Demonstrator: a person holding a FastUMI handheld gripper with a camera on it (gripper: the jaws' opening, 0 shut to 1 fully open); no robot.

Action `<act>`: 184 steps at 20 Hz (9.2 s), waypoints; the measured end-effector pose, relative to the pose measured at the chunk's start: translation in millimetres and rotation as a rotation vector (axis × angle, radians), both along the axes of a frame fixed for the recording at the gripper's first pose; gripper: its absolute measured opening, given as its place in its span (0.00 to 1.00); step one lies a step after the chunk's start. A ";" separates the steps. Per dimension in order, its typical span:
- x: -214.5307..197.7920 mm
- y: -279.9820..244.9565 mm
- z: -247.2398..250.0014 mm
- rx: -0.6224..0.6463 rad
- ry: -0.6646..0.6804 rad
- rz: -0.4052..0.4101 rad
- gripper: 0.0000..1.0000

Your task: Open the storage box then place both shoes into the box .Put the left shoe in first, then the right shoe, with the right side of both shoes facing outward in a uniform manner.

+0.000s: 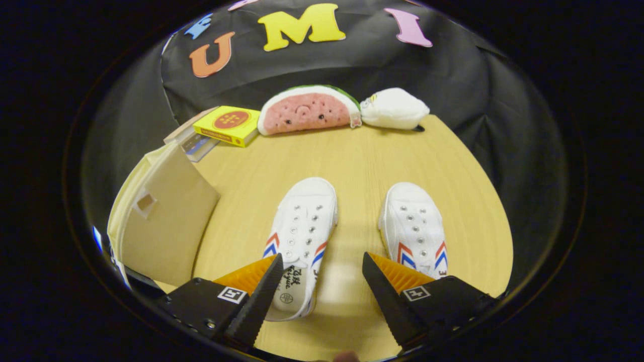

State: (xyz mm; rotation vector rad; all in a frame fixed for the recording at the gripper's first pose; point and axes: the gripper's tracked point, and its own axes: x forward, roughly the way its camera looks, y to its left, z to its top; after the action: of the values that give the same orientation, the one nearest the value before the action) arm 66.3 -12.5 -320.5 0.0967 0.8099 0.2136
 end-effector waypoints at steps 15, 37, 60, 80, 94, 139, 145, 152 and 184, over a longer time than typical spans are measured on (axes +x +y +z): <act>11.0 20.8 -14.4 0.211 0.229 -0.013 0.00; -56.5 223.4 217.5 0.358 0.045 0.012 0.00; -77.9 359.1 128.3 0.144 0.123 0.072 0.00; -73.6 289.0 192.1 0.127 -0.111 0.119 0.91; -79.8 -11.4 175.8 0.017 -0.245 -0.139 0.96; -35.7 -79.6 46.8 0.209 0.222 -0.147 0.00; -55.8 -4.2 127.5 0.183 0.101 -0.115 0.00; -71.1 125.0 203.7 0.252 0.007 -0.054 0.00; -76.0 251.1 206.2 0.121 -0.231 -0.039 0.85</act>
State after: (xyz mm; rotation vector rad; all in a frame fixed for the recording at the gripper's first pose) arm -9.6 238.6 -114.3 0.1977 0.5648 0.2326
